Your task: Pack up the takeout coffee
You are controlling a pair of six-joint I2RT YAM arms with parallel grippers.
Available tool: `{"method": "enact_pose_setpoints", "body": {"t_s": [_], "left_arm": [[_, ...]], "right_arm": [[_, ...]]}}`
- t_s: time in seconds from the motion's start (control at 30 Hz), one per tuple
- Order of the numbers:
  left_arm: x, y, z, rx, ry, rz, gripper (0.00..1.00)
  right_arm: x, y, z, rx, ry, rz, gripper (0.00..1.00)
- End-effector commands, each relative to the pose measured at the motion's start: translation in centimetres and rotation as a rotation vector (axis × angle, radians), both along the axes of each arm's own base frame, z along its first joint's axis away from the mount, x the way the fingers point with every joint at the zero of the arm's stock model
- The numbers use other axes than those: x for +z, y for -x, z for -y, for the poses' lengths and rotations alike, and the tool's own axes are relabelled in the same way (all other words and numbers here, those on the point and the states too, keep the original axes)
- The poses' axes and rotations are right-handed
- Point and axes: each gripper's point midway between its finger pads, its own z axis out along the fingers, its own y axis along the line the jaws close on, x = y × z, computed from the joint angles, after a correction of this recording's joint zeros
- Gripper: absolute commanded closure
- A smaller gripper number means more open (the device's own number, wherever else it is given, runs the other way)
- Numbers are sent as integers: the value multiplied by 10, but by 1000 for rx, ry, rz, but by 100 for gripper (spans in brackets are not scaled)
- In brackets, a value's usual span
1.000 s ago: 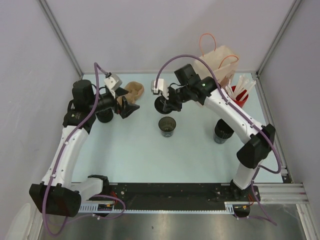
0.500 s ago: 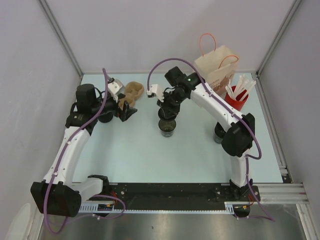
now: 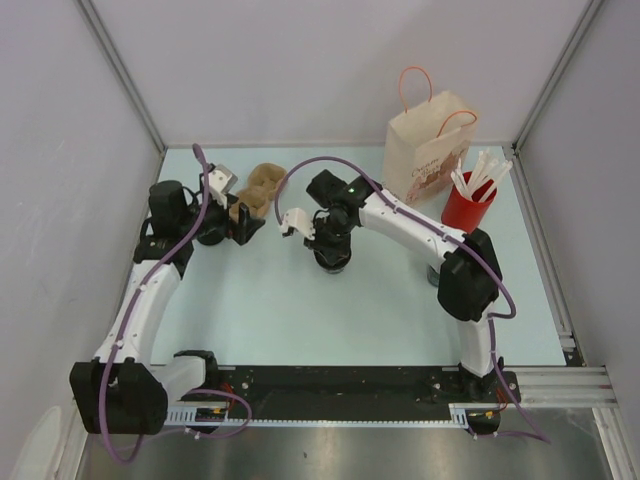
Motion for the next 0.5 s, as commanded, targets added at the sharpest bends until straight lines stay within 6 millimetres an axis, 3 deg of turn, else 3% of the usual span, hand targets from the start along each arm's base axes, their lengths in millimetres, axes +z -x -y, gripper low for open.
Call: {"method": "enact_pose_setpoints", "body": {"t_s": [0.0, 0.3, 0.47], "left_arm": [[23, -7, -6, 26, 45, 88, 1], [19, -4, -1, -10, 58, 72, 1], [17, -4, -1, -13, 58, 70, 1]], "right_arm": [[19, -17, -4, -33, -44, 108, 100], [36, -21, -2, -40, -64, 168, 100], [30, -22, 0, -44, -56, 155, 100]]}}
